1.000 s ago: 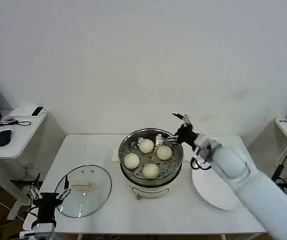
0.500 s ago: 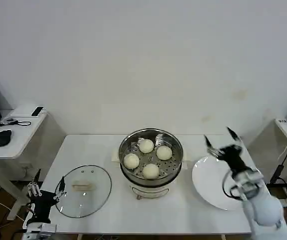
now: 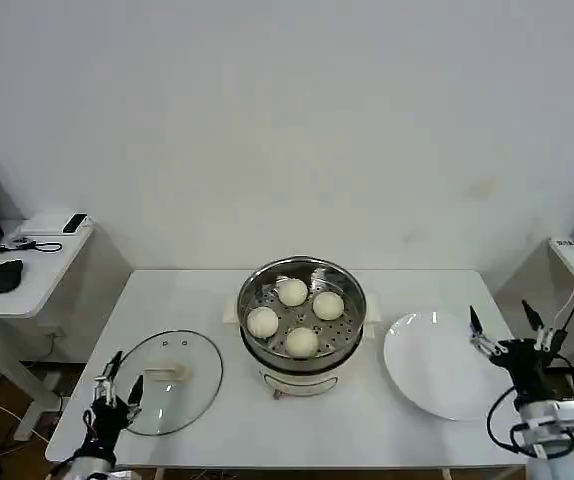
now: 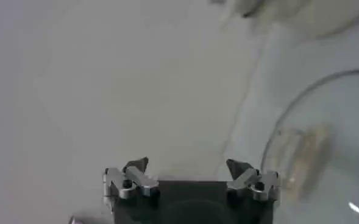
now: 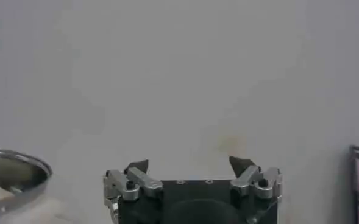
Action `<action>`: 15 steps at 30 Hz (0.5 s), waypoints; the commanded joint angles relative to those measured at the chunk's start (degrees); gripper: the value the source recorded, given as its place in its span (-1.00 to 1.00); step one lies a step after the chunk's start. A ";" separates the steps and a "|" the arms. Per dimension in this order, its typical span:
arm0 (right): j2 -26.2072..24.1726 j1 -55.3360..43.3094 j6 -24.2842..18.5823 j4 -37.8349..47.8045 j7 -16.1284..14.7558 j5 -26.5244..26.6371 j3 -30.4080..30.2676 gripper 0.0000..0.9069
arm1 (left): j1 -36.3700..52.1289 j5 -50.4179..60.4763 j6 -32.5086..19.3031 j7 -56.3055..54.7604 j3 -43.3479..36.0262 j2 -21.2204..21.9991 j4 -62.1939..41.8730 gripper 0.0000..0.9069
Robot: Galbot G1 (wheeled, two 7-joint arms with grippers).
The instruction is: Take steamed baozi put them in steamer then cover it.
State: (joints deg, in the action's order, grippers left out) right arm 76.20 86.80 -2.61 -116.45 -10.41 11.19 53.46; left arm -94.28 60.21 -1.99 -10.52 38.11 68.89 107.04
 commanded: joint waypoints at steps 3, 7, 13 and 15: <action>2.48 4.18 -1.50 -1.25 0.10 -0.78 2.42 1.00 | 3.93 11.95 1.06 -0.21 -2.67 -1.24 -7.12 1.00; 2.83 4.77 -1.54 -1.59 -0.30 -1.82 2.10 1.00 | 5.05 11.47 1.02 0.53 -3.07 -1.84 -8.43 1.00; 3.60 5.34 -1.29 -2.06 -0.31 -2.24 1.68 1.00 | 6.00 11.34 0.99 0.71 -4.08 -1.80 -9.53 1.00; 3.84 5.56 -1.21 -2.39 -0.32 -2.28 1.39 1.00 | 6.94 11.37 0.98 0.75 -4.29 -1.78 -10.51 1.00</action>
State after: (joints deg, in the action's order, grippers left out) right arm 79.21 91.21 -3.49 -118.38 -10.63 9.43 54.42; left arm -89.53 68.78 -1.22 -9.95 34.63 67.40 99.75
